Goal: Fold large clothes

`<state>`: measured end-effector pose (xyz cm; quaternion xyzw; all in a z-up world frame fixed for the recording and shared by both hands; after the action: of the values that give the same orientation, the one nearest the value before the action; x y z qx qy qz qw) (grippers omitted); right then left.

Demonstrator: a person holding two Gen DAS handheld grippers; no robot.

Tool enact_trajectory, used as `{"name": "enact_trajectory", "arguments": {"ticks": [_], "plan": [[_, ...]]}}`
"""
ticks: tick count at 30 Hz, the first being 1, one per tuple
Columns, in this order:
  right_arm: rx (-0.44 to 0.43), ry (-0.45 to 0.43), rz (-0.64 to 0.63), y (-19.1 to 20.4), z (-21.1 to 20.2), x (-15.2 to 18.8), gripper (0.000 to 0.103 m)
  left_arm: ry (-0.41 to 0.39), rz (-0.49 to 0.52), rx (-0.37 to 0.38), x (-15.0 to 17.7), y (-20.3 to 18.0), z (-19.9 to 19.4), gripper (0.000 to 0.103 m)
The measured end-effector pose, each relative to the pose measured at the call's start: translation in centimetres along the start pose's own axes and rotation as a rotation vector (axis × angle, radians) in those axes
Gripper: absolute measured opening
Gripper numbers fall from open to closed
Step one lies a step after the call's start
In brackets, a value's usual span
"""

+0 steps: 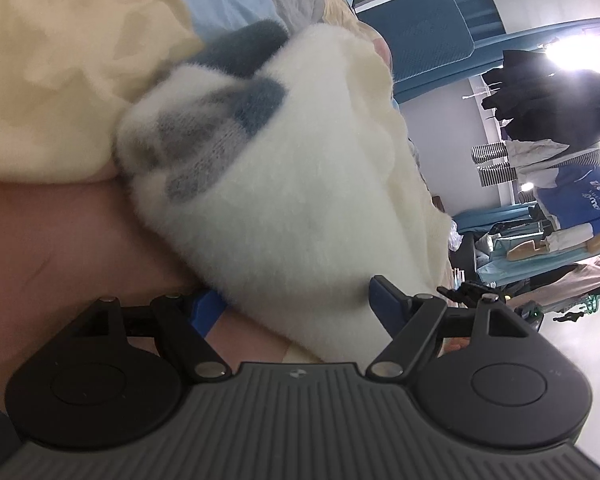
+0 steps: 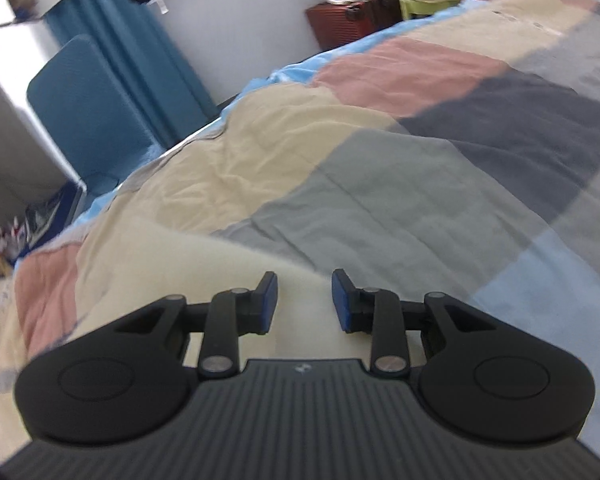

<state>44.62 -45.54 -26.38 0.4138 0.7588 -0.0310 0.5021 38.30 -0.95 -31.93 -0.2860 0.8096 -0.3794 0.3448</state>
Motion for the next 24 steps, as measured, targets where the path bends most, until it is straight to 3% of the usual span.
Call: {"name": "enact_trajectory", "arguments": {"ticks": [3, 6, 11, 17, 24], "plan": [[0.012, -0.015, 0.032, 0.0, -1.5, -0.5, 0.034, 0.001, 0.000, 0.001, 0.0, -0.1, 0.0, 0.081], [-0.018, -0.084, 0.069, 0.4, -4.6, -1.5, 0.037, -0.001, -0.002, 0.005, -0.1, 0.1, 0.0, 0.081], [-0.159, -0.065, 0.116, 1.5, -10.4, -0.6, 0.037, -0.008, 0.008, 0.003, -0.1, -0.2, -0.1, 0.081], [-0.272, 0.085, 0.148, 0.7, -15.6, 4.0, 0.037, -0.013, 0.001, 0.001, -0.3, -0.1, -0.3, 0.081], [-0.340, 0.345, 0.266, 0.3, -18.6, 10.9, 0.036, -0.049, -0.013, -0.005, -0.2, 0.7, -1.5, 0.081]]}}
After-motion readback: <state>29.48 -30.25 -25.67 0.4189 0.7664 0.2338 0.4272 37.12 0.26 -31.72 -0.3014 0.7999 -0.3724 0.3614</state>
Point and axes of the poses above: each gripper's, at about its wrist camera, not at the fingertips, and z roughly the way its jaws point, y to its left, x to its underside, the point moved 7 cm from there along z, roughly the way its jaws point, and after that the axes turned 14 degrees about -y, right-handed, at the moved point
